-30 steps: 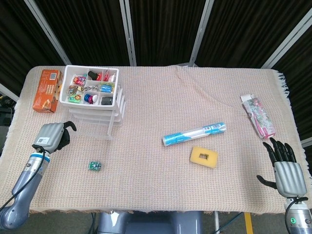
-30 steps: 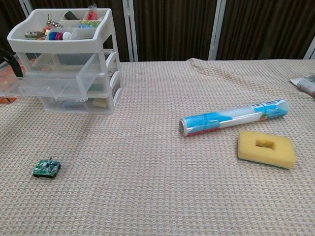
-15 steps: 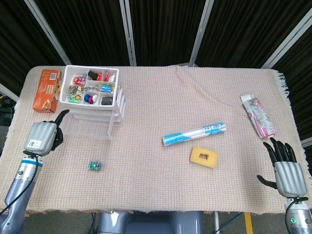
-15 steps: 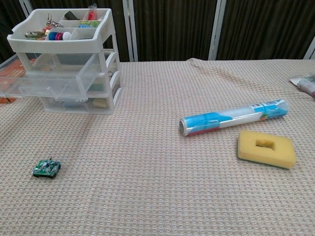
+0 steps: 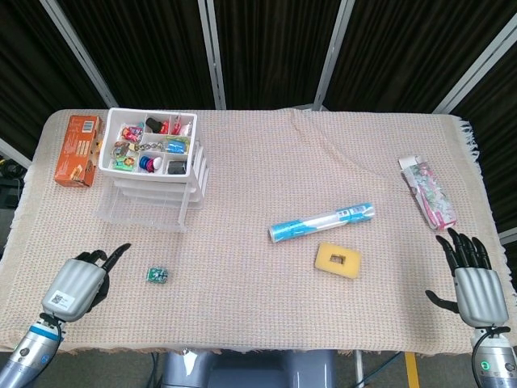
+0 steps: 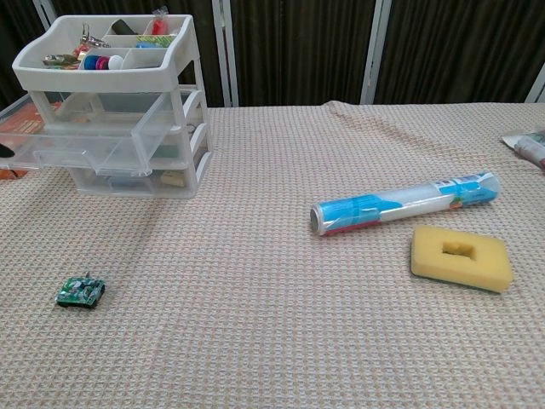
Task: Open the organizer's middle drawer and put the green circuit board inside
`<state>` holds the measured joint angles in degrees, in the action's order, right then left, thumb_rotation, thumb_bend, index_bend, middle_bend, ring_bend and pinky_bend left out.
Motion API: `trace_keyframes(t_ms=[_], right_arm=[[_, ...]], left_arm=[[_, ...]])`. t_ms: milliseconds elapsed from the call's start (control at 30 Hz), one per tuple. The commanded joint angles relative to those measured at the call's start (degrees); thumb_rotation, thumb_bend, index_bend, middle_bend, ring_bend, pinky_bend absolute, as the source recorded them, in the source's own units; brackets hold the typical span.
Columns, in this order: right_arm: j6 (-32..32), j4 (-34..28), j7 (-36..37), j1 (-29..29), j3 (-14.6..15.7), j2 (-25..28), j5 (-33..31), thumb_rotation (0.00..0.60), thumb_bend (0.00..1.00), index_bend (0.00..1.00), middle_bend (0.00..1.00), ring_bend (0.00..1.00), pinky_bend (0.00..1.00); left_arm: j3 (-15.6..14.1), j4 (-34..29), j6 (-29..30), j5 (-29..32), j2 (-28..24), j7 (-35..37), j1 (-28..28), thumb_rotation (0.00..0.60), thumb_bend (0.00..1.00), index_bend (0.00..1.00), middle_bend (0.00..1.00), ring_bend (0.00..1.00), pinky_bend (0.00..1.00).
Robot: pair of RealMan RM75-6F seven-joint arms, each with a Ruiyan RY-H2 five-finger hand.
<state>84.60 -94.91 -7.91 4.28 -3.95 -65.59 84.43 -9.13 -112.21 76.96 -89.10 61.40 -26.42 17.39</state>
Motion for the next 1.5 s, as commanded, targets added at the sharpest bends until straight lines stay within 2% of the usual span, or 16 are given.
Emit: trace_keyframes(t_ms=[33, 233, 300, 400, 500, 600, 633, 700, 767, 967, 1200, 1500], right_arm=[[-0.02, -0.01, 0.03, 0.01, -0.02, 0.01, -0.01, 0.6, 0.0, 0.1, 0.0, 0.0, 0.0], [-0.08, 0.0, 0.16, 0.03, 0.01, 0.05, 0.03, 0.6, 0.0, 0.11, 0.0, 0.0, 0.0], [-0.07, 0.03, 0.17, 0.01, 0.02, 0.09, 0.02, 0.6, 0.0, 0.11, 0.0, 0.0, 0.0], [-0.13, -0.02, 0.25, 0.01, 0.03, 0.13, -0.03, 0.6, 0.0, 0.1, 0.0, 0.0, 0.0], [-0.14, -0.01, 0.29, 0.02, 0.04, 0.15, 0.01, 0.6, 0.0, 0.11, 0.0, 0.0, 0.0], [-0.14, 0.01, 0.32, 0.03, 0.06, 0.16, 0.07, 0.6, 0.0, 0.11, 0.0, 0.0, 0.0], [-0.15, 0.0, 0.34, 0.03, 0.06, 0.16, 0.07, 0.6, 0.0, 0.11, 0.0, 0.0, 0.0], [-0.15, 0.02, 0.37, 0.02, 0.07, 0.17, 0.08, 0.6, 0.0, 0.1, 0.0, 0.0, 0.0], [-0.13, 0.05, 0.45, 0.04, 0.05, 0.18, 0.11, 0.6, 0.0, 0.11, 0.0, 0.0, 0.0], [-0.05, 0.07, 0.67, -0.01, 0.06, 0.27, 0.17, 0.6, 0.0, 0.11, 0.0, 0.0, 0.0], [-0.12, 0.11, 1.0, 0.03, 0.04, 0.34, 0.19, 0.6, 0.0, 0.11, 0.0, 0.0, 0.0], [0.03, 0.13, 1.13, -0.02, 0.04, 0.35, 0.3, 0.6, 0.0, 0.11, 0.0, 0.0, 0.0]], left_arm=[[-0.55, 0.46, -0.98, -0.89, 1.01, -0.77, -0.39, 0.6, 0.04, 0.1, 0.24, 0.22, 0.38], [-0.16, 1.69, -4.09, -0.13, 3.45, -4.24, 0.04, 0.6, 0.01, 0.1, 0.24, 0.21, 0.33], [0.38, 2.35, -5.22, 0.76, 4.73, -5.45, 0.34, 0.6, 0.0, 0.09, 0.27, 0.24, 0.33], [1.11, 3.76, -7.12, 2.74, 6.58, -7.52, 0.86, 0.6, 0.0, 0.1, 0.46, 0.38, 0.41], [2.26, 4.93, -8.88, 5.77, 8.67, -8.49, 1.36, 0.6, 0.0, 0.13, 0.73, 0.6, 0.54], [3.79, 6.0, -10.37, 8.96, 10.76, -9.85, 2.08, 0.6, 0.01, 0.15, 0.86, 0.72, 0.62], [4.12, 6.25, -10.5, 9.38, 11.15, -10.23, 2.25, 0.6, 0.01, 0.16, 0.88, 0.74, 0.63], [5.19, 6.86, -10.7, 10.45, 12.38, -11.3, 2.75, 0.6, 0.04, 0.23, 0.93, 0.79, 0.66], [6.39, 7.29, -11.07, 12.0, 13.94, -12.4, 3.35, 0.6, 0.06, 0.28, 0.96, 0.81, 0.68], [8.96, 9.23, -12.08, 16.97, 17.38, -18.63, 5.37, 0.6, 0.07, 0.28, 0.99, 0.84, 0.69], [10.24, 7.09, -14.41, 25.35, 17.82, -24.22, 7.79, 0.6, 0.14, 0.3, 1.0, 0.84, 0.7], [10.05, 8.01, -14.64, 30.82, 20.28, -28.21, 10.04, 0.6, 0.17, 0.32, 1.0, 0.85, 0.7]])
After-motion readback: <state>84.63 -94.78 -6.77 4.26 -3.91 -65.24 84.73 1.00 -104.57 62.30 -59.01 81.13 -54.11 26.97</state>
